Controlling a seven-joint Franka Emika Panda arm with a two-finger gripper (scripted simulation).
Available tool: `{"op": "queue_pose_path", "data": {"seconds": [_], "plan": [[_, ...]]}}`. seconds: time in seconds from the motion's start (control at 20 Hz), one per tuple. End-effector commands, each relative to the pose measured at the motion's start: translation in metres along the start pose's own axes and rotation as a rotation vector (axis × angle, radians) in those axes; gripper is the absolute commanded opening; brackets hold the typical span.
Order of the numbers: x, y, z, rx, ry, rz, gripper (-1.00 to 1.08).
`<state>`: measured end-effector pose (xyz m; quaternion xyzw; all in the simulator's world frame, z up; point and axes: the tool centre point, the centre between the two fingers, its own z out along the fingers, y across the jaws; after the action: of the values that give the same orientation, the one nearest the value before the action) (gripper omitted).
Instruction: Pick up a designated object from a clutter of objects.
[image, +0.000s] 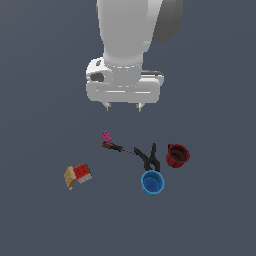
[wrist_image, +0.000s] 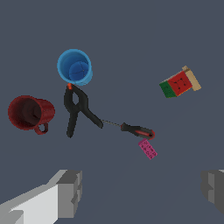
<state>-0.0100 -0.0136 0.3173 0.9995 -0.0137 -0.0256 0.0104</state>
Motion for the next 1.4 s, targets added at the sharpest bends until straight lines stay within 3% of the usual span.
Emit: {"op": "queue_pose_path", "data": {"seconds": [0.0,0.75,1.35], "plan": [[0.0,0.0,0.0,0.0,0.0,0.0,1.0],[0.003,-0.004,0.01,0.023,-0.003,-0.005,1.0],[0.01,0.001,0.041,0.017,0.005,-0.158,1.0]]}}
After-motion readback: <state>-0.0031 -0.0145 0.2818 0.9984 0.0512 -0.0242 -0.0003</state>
